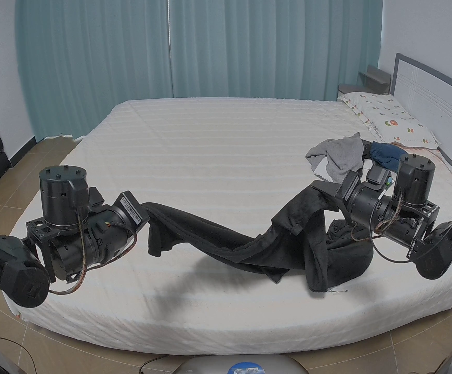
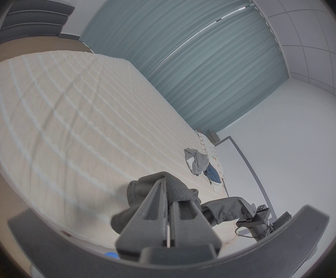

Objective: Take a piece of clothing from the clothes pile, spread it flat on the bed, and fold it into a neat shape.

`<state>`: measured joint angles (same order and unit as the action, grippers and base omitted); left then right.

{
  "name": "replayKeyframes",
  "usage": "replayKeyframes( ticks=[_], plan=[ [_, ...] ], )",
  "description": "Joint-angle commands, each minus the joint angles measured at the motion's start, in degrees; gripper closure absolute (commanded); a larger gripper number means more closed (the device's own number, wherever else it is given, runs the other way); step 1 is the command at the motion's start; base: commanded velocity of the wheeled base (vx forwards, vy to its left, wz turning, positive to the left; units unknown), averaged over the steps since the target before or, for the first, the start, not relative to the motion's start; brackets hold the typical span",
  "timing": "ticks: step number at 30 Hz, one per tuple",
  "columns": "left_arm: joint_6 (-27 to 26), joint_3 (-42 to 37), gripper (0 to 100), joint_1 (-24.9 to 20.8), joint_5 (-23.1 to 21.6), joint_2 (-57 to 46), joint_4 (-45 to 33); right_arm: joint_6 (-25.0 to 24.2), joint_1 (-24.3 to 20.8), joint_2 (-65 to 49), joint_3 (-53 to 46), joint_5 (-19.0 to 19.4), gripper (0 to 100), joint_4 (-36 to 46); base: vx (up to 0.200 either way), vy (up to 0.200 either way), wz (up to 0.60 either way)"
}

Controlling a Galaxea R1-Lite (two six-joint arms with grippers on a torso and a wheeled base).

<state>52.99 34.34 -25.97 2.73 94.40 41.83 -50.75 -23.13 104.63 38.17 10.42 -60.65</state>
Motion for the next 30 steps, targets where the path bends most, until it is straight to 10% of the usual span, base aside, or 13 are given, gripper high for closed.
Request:
replayKeyframes(
  ticks=[1, 30],
  plan=[
    [0.1, -0.7, 100, 0.4, 0.0, -1.1, -0.1, 0.1, 0.2, -1.5, -1.5, -0.1, 100, 0.2, 0.0, 0.0, 0.0],
    [-3.5, 1.9, 100, -8.3, 1.6, -21.6, -17.3, 5.5, -1.2, -30.4, -11.4, -5.0, 100, 10.8, -0.152, 0.0, 0.0]
  ],
)
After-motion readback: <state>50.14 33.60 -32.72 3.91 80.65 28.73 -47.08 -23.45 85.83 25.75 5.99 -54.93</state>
